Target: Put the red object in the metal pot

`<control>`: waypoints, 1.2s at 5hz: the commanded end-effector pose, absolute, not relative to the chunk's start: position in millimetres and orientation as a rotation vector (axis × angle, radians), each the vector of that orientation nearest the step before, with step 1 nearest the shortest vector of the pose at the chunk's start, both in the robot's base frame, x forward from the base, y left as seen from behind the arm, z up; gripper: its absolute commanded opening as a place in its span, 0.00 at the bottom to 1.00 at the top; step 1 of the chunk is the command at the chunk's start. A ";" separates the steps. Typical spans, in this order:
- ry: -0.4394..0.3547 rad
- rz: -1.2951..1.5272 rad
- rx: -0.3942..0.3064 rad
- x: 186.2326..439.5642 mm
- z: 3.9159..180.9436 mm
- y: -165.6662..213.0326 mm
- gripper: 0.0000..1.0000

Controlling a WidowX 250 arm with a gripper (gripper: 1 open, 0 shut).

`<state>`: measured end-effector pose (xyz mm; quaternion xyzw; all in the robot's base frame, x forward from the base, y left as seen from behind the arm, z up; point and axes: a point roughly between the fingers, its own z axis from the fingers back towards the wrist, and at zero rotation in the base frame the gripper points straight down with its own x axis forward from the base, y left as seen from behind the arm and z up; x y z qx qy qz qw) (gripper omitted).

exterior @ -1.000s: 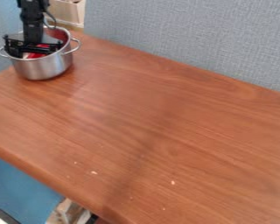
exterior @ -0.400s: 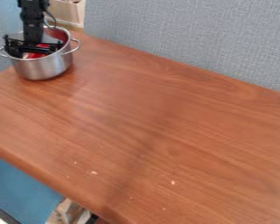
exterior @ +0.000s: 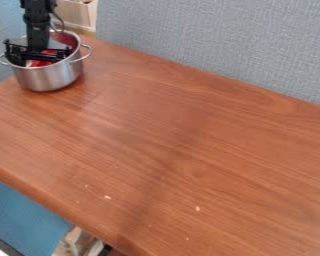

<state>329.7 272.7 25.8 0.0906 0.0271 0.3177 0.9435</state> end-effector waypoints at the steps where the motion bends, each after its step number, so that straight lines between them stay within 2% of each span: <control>1: 0.058 0.676 0.177 324.3 25.8 280.0 1.00; 6: 0.082 0.694 0.169 319.6 26.3 285.1 1.00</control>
